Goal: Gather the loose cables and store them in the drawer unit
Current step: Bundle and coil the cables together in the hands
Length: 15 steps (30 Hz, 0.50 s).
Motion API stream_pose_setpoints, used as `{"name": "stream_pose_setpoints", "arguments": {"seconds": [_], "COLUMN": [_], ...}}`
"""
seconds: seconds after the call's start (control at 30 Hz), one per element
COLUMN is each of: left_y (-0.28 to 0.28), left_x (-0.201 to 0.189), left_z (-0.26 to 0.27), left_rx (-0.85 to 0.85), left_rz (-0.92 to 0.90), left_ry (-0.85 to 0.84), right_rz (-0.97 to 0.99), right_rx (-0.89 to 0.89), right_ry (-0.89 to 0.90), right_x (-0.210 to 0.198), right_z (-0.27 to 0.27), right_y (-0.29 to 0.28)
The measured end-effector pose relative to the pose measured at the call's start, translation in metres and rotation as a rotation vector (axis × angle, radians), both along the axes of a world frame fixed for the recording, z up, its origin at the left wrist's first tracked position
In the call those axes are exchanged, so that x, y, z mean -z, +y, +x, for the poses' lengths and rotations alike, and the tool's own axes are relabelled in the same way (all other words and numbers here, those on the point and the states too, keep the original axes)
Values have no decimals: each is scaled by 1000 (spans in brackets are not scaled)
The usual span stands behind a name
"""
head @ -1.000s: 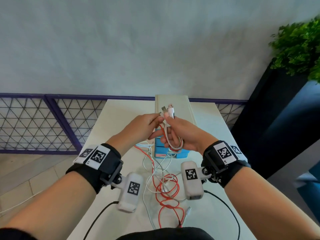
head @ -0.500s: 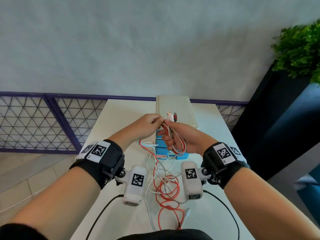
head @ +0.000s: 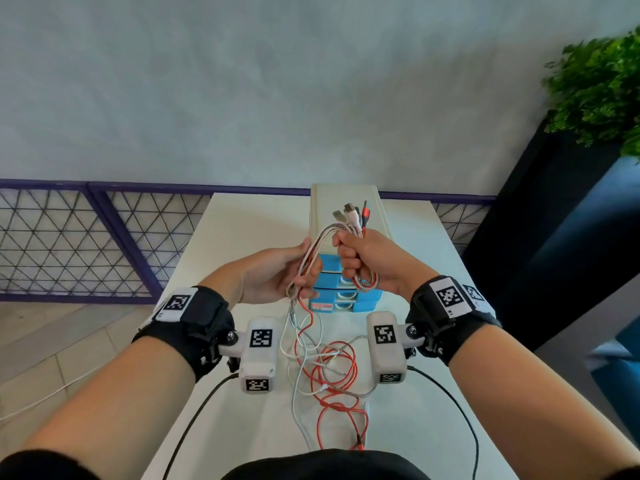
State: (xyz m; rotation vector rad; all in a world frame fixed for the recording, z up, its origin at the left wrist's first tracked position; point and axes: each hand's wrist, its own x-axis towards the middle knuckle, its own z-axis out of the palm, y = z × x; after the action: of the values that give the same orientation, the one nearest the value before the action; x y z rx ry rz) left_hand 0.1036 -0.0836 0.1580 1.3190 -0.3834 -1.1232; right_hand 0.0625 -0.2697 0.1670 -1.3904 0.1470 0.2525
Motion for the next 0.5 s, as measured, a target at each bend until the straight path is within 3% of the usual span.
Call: {"name": "stream_pose_setpoints", "arguments": {"seconds": [0.13,0.23,0.3,0.4,0.5], "left_y": [-3,-11,-17,-33,-46], "left_x": [-1,-7,-10,-11,-13], "left_z": [-5,-11,-17,-25,-38], "left_rx": [-12,-78,-154,-275,-352], "left_rz": [-16,45,106,216,363], "left_ry": [-15,-126,-215,-483,-851], "right_rz": [-33,-47,43,141,59], "right_rx": [88,140,141,92,22], "right_ry": [-13,-6,45,84,22], "right_x": [0,-1,-3,-7,-9], "right_z": [2,5,7,6,5], "right_y": [5,8,8,11,14]}}
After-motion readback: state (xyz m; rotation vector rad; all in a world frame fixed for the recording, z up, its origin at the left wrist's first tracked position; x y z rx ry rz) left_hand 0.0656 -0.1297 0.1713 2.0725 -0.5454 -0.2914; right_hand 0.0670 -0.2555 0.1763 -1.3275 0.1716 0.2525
